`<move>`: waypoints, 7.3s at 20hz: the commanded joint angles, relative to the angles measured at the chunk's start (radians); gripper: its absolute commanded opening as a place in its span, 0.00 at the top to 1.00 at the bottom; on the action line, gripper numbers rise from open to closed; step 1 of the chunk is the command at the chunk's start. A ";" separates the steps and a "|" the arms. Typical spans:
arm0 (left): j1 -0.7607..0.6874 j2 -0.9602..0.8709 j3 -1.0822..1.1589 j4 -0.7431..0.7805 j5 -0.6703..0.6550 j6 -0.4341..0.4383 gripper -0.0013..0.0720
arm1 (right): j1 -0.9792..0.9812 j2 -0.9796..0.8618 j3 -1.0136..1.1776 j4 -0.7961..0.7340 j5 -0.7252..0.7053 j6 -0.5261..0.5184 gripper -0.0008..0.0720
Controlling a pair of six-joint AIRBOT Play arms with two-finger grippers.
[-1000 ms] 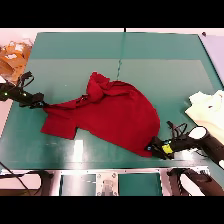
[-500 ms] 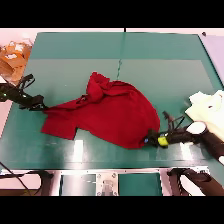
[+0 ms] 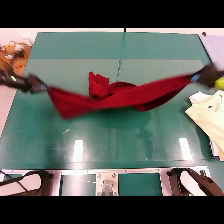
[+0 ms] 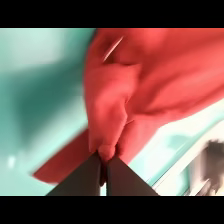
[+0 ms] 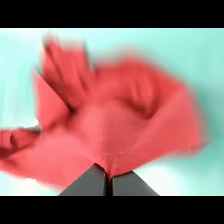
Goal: Fold the shirts.
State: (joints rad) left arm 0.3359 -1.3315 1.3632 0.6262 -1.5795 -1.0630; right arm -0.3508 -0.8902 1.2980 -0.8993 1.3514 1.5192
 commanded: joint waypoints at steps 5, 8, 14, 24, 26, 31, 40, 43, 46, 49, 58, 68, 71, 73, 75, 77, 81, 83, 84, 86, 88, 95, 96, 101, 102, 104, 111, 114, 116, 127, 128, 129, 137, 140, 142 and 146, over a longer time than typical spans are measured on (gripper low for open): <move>0.001 0.332 0.414 -0.471 0.338 -0.139 0.95 | -0.109 0.000 0.624 0.008 -0.040 0.146 0.96; 0.001 0.466 0.515 -0.368 0.503 -0.146 0.95 | -0.121 0.003 0.728 0.005 -0.063 0.188 0.96; 0.001 0.559 0.570 0.002 0.533 -0.307 0.95 | -0.120 0.000 0.726 0.005 -0.062 0.191 0.96; -0.217 -0.024 0.568 0.196 0.265 -0.407 0.95 | 0.047 -0.221 0.089 0.084 -0.292 0.035 0.96; -0.309 -0.203 0.568 0.386 0.304 -0.477 0.95 | 0.076 -0.360 0.017 0.085 -0.389 0.012 0.96; -0.327 -0.492 0.568 0.546 0.443 -0.667 0.95 | 0.076 -0.775 0.114 0.161 -0.436 -0.066 0.96; -0.327 -0.505 0.586 0.542 0.830 -0.690 0.95 | 0.093 -1.147 0.669 0.290 -0.440 -0.092 0.96; -0.327 -0.505 0.613 0.545 0.883 -0.671 0.95 | 0.100 -1.184 0.764 0.293 -0.458 -0.091 0.96; -0.327 -0.505 0.639 0.546 0.880 -0.654 0.95 | 0.100 -1.191 0.763 0.312 -0.457 -0.113 0.96; -0.327 -0.507 0.641 0.615 0.632 -0.634 0.95 | 0.080 -1.191 0.748 0.266 -0.319 -0.141 0.96; -0.366 -0.507 0.340 0.689 0.459 -0.631 0.95 | 0.063 -1.191 0.597 -0.071 -0.053 -0.144 0.96; -0.361 -0.500 0.359 0.631 0.294 -0.591 0.51 | 0.022 -1.175 0.657 -0.072 0.072 -0.103 0.53; -0.346 -0.483 0.453 0.633 0.067 -0.576 0.42 | -0.032 -1.107 0.678 -0.109 0.159 -0.022 0.73; -0.350 -0.449 0.455 0.634 -0.005 -0.530 0.95 | -0.048 -1.061 0.653 -0.176 0.232 0.013 0.96; -0.363 -0.405 0.433 0.658 -0.035 -0.534 0.95 | -0.048 -0.979 0.525 -0.221 0.255 0.014 0.96; -0.370 -0.320 0.328 0.670 -0.034 -0.533 0.95 | -0.049 -0.867 0.331 -0.228 0.237 -0.016 0.96; -0.370 0.013 -0.131 0.691 0.093 -0.533 0.95 | -0.104 -0.540 -0.167 -0.228 0.040 -0.020 0.96; -0.370 0.214 -0.386 0.690 0.220 -0.574 0.95 | -0.116 -0.378 -0.405 -0.208 -0.095 -0.011 0.96; -0.370 0.293 -0.489 0.685 0.296 -0.607 0.95 | -0.115 -0.323 -0.493 -0.175 -0.154 -0.012 0.94; -0.370 0.396 -0.653 0.668 0.438 -0.652 0.40 | -0.101 -0.299 -0.588 -0.088 -0.219 -0.040 0.58; -0.370 0.398 -0.752 0.610 0.527 -0.689 0.23 | -0.076 -0.310 -0.623 -0.053 -0.278 -0.050 0.53; -0.370 0.223 -0.864 0.349 0.818 -0.602 0.31 | 0.010 -0.414 -0.624 0.091 -0.466 -0.049 0.53; -0.370 0.195 -0.864 0.314 0.844 -0.593 0.31 | 0.018 -0.443 -0.623 0.121 -0.473 -0.049 0.53; -0.370 0.160 -0.836 0.204 0.937 -0.501 0.90 | 0.026 -0.543 -0.585 0.185 -0.525 -0.059 0.59; -0.370 0.160 -0.814 0.205 0.922 -0.480 0.95 | 0.024 -0.542 -0.566 0.184 -0.516 -0.087 0.83; -0.370 0.172 -0.750 0.241 0.847 -0.459 0.95 | 0.003 -0.538 -0.513 0.177 -0.447 -0.142 0.96; -0.370 0.427 -0.676 0.562 0.443 -0.590 0.95 | -0.103 -0.376 -0.459 -0.122 -0.179 -0.076 0.96; -0.370 0.586 -0.676 0.595 0.331 -0.611 0.95 | -0.104 -0.277 -0.491 -0.214 -0.085 -0.027 0.96; -0.370 0.670 -0.675 0.597 0.297 -0.613 0.95 | -0.104 -0.212 -0.492 -0.232 -0.040 -0.011 0.96; -0.370 0.424 -0.530 0.468 0.539 -0.504 0.95 | -0.027 -0.280 -0.316 -0.120 -0.176 -0.012 0.96; -0.370 0.366 -0.486 0.468 0.556 -0.499 0.95 | -0.003 -0.319 -0.272 -0.116 -0.202 -0.012 0.96; -0.370 0.314 -0.445 0.469 0.575 -0.498 0.95 | 0.023 -0.364 -0.224 -0.100 -0.228 -0.012 0.96; -0.370 -0.095 -0.191 0.422 0.676 -0.428 0.95 | 0.151 -0.811 0.120 -0.069 -0.292 -0.008 0.96; -0.370 -0.185 -0.166 0.375 0.809 -0.376 0.95 | 0.156 -0.921 0.171 -0.069 -0.341 0.015 0.93; -0.363 -0.189 -0.163 0.373 0.890 -0.377 0.61 | 0.147 -0.946 0.197 -0.069 -0.368 0.018 0.62; -0.263 -0.161 -0.047 0.374 0.749 -0.407 0.06 | 0.058 -0.943 0.338 -0.070 -0.183 -0.066 0.33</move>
State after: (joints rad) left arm 0.0177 -1.4940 1.2499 1.0080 -0.7738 -1.4582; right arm -0.2455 -1.8137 1.5463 -0.9710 1.0470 1.5131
